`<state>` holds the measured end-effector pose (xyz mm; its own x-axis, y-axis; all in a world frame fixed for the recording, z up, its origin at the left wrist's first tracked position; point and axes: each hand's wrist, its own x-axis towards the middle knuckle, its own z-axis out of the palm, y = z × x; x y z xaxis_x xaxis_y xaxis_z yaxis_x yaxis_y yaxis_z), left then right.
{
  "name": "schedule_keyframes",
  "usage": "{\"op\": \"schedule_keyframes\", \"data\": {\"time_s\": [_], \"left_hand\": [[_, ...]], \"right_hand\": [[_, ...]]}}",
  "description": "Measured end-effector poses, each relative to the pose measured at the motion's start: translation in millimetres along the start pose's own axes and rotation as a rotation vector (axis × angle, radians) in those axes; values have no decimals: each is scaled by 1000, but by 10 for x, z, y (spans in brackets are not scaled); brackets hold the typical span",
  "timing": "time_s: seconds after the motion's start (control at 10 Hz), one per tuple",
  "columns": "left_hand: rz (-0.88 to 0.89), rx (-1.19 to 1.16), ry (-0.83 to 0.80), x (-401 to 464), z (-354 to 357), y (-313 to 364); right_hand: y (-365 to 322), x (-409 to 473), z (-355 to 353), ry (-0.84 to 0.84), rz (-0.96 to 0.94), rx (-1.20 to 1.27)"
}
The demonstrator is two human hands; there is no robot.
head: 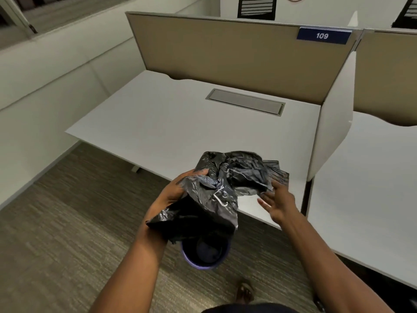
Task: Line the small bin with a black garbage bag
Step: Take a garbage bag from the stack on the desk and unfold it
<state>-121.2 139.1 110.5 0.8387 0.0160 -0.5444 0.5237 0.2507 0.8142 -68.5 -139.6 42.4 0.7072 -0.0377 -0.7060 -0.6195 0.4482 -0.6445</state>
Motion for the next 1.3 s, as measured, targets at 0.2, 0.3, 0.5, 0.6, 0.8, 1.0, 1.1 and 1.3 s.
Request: {"op": "schedule_keyframes", "data": {"time_s": [0.2,0.3,0.5,0.6,0.8,1.0,1.1,1.3], "left_hand": [[6,-38,-14,-379,-60,-8],[77,22,91,-571,-99,-61],[94,174,198,-843,-370,-122],[51,-117,208,-982,-589,-278],[-94,-353,258,-1215,-1155,-787],[-237,49,450,-1404,-1542,-1289],[-3,389,625,-1522,-1576,-1190],[224,686,51,-1761,-1418,-913]], "right_hand": [[324,-878,290,-94,-496,-286],[416,-1443,356,-559,-692,-459],[631,-1799,599,-515,-1009,-683],[772,-1738,619,-405,-784,-429],[1096,-1720,624,-274,-331,-165],[1486,-1890,845,-270,-286,-152],[1649,-2010,1021,-311,-285,-253],[1815,-2169,1280,-440,-327,-454]]}}
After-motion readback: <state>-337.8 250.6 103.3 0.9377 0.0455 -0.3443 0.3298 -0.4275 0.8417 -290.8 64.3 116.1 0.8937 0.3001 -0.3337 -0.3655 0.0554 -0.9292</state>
